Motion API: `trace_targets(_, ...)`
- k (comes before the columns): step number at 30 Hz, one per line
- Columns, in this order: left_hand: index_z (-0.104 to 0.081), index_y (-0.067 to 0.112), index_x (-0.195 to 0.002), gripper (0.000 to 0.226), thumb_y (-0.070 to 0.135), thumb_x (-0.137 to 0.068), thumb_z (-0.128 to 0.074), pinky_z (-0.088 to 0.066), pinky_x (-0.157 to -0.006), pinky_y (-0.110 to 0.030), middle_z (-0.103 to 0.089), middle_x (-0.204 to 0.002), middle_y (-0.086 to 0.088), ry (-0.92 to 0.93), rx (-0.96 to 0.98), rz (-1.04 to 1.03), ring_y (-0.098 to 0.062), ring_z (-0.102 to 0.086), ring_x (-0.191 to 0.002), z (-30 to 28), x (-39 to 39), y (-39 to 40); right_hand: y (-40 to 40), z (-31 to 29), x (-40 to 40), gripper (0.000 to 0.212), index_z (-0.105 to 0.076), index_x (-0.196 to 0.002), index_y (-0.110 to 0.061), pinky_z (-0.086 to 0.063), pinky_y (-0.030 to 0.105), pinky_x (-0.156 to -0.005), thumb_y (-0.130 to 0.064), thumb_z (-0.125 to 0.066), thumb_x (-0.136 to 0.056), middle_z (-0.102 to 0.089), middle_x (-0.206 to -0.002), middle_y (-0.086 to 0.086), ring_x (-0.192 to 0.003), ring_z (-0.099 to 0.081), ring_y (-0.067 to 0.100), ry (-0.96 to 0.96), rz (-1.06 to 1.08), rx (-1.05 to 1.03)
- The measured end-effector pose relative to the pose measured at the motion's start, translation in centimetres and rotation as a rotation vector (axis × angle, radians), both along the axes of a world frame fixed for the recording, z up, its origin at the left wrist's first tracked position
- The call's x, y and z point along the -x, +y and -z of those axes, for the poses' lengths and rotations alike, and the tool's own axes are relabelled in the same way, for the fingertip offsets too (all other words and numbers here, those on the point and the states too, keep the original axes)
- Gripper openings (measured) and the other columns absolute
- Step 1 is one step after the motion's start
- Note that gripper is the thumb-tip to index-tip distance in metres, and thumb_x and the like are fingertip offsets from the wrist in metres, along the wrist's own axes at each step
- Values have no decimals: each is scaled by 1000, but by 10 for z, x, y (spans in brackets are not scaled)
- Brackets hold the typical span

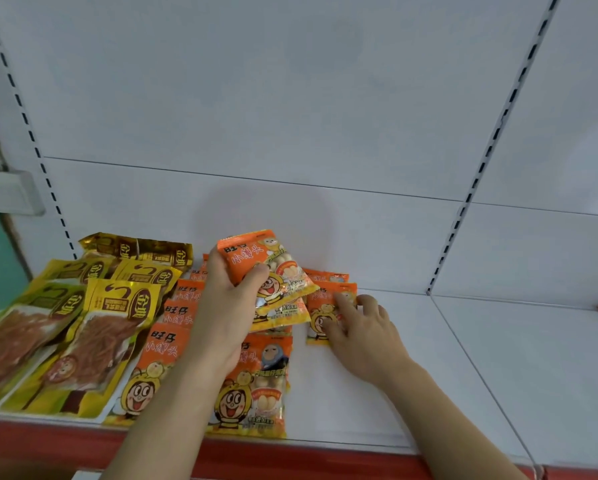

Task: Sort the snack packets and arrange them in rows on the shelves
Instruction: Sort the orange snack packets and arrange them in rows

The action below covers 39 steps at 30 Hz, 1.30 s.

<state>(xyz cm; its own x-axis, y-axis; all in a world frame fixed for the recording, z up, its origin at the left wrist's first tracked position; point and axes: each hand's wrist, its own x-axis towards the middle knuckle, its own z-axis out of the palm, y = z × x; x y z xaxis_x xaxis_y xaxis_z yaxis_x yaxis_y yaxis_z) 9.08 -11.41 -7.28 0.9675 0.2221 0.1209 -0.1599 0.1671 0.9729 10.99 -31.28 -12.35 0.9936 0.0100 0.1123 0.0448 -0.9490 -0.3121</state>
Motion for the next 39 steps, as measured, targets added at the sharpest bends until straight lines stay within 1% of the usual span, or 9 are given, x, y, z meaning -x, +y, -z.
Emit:
trace_targets(15, -53, 33, -127, 32, 27, -99, -67, -65, -79, -49, -73, -112, 5, 7, -50, -5, -17, -77, -92, 4, 5, -7, 9, 1, -6, 62, -19, -154, -37, -38, 48, -106, -66, -21, -99, -46, -141, 6, -130, -43, 33, 11, -26, 177)
trace_targets(19, -52, 33, -128, 34, 29, -99, -68, -65, -77, -47, -73, -112, 7, -6, -92, 1, -15, -77, -92, 4, 9, -8, 2, -20, 9, 55, -40, -148, -31, -44, 41, -97, -56, -31, -100, -52, -138, 4, -125, -49, 29, -149, 28, -253)
trace_targets(21, -51, 36, -133, 42, 32, -96, -71, -65, -80, -45, -72, -116, 10, -21, -142, 25, -14, -76, -97, 6, 11, -11, 5, -36, 23, 34, -62, -129, -33, -47, 28, -87, -44, -44, -102, -66, -118, -6, -110, -60, 13, -249, 15, -563)
trace_targets(24, -45, 45, -140, 62, 47, -87, -76, -63, -86, -39, -66, -125, 16, -59, -218, 73, -10, -72, -106, 7, 16, -20, 17, -53, 44, 22, -72, -105, -32, -47, 11, -65, -45, -56, -98, -72, -85, -19, -81, -66, -3, -173, -118, -818)
trace_targets(28, -42, 57, -140, 69, 77, -78, -67, -62, -91, -41, -53, -143, 12, -61, -257, 128, -13, -64, -121, 10, 19, -25, 17, -47, 47, 13, -70, -93, -27, -54, 25, -66, -39, -65, -95, -73, -78, -15, -72, -68, 2, -209, -30, -899)
trace_targets(30, -43, 59, -140, 59, 58, -87, -68, -63, -88, -40, -53, -143, 7, -35, -220, 196, -14, -66, -119, 13, 18, -23, 12, -46, 45, 13, -68, -101, -25, -57, 32, -70, -36, -66, -95, -75, -84, -9, -77, -71, 5, -195, 36, -976)
trace_targets(33, -47, 49, -143, 52, 25, -101, -65, -62, -86, -33, -60, -138, 7, -41, -238, 160, -10, -69, -114, 17, 19, -22, 8, -48, 45, 35, -54, -127, -32, -55, 24, -66, -31, -68, -95, -74, -94, -9, -80, -71, 1, -241, 80, -1055)
trace_targets(36, -46, 38, -149, 52, 24, -102, -64, -59, -94, -38, -66, -129, 15, -24, -203, 15, -5, -70, -108, 14, 21, -13, -4, -47, 42, 50, -47, -138, -49, -54, 18, -65, -25, -63, -98, -70, -94, -14, -80, -69, 0, -376, 117, -993)
trace_targets(39, -47, 35, -150, 53, 25, -101, -65, -61, -89, -37, -66, -129, 15, -13, -169, -92, -8, -70, -109, 11, 20, -1, -12, -39, 32, 42, -55, -137, -45, -46, 12, -64, -22, -53, -102, -67, -103, -11, -82, -65, 4, -366, 159, -812)
